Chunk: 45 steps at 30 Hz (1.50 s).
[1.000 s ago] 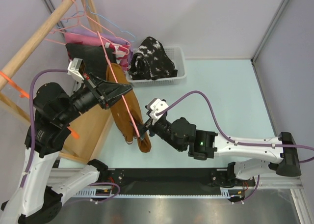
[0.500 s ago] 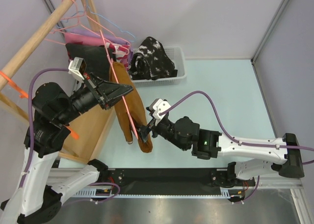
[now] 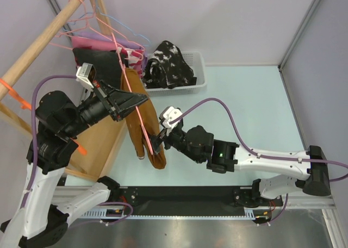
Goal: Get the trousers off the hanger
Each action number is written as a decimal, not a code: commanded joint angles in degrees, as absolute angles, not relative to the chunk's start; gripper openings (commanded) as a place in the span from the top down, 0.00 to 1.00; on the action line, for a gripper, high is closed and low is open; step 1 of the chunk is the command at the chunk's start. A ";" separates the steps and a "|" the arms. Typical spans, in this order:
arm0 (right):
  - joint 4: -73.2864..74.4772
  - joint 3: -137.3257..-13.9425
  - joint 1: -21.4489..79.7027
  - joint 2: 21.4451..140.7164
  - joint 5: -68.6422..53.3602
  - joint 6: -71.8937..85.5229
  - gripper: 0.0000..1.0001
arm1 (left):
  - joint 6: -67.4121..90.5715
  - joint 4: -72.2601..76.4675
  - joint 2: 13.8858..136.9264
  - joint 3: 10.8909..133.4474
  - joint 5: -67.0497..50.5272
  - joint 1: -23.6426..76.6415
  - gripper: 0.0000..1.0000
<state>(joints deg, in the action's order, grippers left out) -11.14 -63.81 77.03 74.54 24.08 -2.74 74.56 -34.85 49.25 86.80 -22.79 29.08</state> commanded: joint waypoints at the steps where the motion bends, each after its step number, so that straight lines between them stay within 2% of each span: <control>1: -12.12 -66.10 77.52 74.88 25.14 -3.52 0.09 | 73.39 -23.73 48.16 90.97 -24.35 29.88 1.00; 24: -11.60 -71.10 76.38 74.62 31.73 -8.35 0.11 | 73.04 -23.91 48.16 90.88 -24.34 30.76 1.00; 30: -11.95 -72.33 76.38 75.85 37.70 -10.19 0.19 | 72.77 -23.99 47.99 91.32 -24.43 31.02 1.00; 34: -12.48 -72.16 76.38 76.11 40.34 -11.77 0.21 | 72.86 -23.99 48.08 91.32 -24.52 31.20 1.00; 41: -15.11 -71.46 76.46 76.64 40.61 -13.71 0.23 | 72.95 -23.73 48.34 90.97 -25.05 31.38 1.00; 45: -13.81 -69.52 75.94 73.04 33.85 -12.14 0.20 | 72.77 -23.82 48.43 91.05 -25.22 31.46 1.00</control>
<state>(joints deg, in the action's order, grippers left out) -11.49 -69.47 76.86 76.25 36.62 -12.10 74.48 -33.98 49.52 87.24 -22.72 30.63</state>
